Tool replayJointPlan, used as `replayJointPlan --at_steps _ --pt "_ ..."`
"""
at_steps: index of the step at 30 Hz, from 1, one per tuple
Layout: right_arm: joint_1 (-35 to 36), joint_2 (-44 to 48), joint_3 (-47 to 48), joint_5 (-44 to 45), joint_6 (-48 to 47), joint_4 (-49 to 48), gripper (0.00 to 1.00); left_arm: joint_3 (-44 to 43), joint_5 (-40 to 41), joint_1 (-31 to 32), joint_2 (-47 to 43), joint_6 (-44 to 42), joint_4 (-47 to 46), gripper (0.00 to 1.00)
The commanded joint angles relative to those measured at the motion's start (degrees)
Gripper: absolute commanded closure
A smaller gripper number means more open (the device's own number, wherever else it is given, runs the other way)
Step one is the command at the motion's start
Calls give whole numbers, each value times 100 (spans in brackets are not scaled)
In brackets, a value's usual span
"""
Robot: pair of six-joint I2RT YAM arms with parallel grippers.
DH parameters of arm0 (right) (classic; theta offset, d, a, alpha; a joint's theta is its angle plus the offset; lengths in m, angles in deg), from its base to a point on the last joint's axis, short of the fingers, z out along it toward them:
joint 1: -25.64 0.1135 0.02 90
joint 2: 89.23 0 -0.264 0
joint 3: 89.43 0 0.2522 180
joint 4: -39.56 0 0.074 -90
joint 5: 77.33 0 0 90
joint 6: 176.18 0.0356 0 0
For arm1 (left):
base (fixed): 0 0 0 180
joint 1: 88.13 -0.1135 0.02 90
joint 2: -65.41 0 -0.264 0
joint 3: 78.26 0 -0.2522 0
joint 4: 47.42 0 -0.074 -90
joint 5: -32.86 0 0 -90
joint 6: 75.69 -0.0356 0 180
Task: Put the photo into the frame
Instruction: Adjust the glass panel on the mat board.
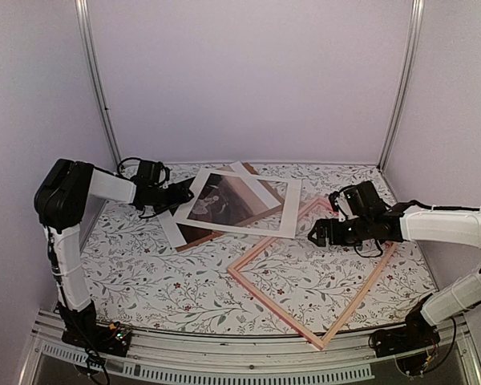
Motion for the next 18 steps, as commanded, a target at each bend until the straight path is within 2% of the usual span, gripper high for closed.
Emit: replayJointPlan --at_steps 1,9,13,18 --pt "45 -150 294 311 -35 148 1 371 238 -64 -47 126 80 0" --pt "37 -495 1047 910 -272 341 1 1598 793 -82 -660 217 -200 0" --pt "-55 -1178 1830 1080 -608 363 1 2039 835 -172 -977 286 -429 0" --pt "-329 -2175 3130 848 -1003 333 1 2305 853 -325 -1290 287 -426 0"
